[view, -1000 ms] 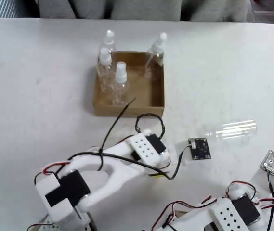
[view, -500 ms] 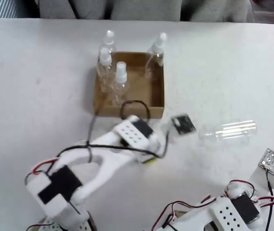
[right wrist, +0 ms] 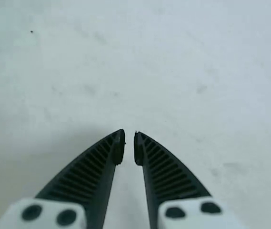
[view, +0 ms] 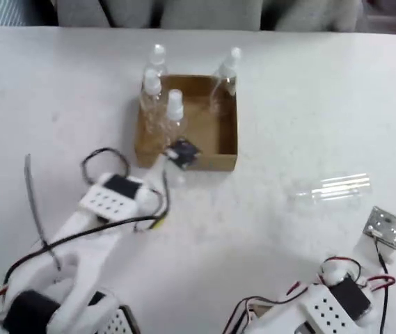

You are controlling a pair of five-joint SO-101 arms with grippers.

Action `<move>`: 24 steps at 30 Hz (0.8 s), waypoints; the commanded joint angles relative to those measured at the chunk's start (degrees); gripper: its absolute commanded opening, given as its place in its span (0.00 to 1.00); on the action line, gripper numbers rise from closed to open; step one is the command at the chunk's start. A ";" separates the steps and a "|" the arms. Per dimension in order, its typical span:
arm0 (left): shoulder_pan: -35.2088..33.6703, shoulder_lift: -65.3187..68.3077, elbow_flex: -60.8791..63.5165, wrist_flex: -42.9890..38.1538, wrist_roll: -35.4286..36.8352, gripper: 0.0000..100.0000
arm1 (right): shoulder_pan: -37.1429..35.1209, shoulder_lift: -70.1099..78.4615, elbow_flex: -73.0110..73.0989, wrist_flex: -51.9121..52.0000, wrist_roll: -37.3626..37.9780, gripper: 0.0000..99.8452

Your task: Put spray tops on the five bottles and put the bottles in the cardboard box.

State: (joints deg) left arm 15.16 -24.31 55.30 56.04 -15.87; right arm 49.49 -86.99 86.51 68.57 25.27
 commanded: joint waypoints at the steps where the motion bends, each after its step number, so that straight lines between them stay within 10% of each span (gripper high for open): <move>1: -6.37 -4.70 3.08 -2.64 0.79 0.05 | -1.36 0.04 -3.78 -1.10 -0.18 0.02; 12: -20.35 -9.45 11.25 -5.45 0.26 0.05 | -8.31 3.82 -26.99 0.75 -0.09 0.02; 24: -20.97 -14.20 14.42 -7.47 0.26 0.05 | -14.81 52.53 -63.30 3.65 8.70 0.02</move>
State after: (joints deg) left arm -5.23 -36.53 69.89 49.71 -15.69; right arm 35.87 -46.81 32.97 72.09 28.97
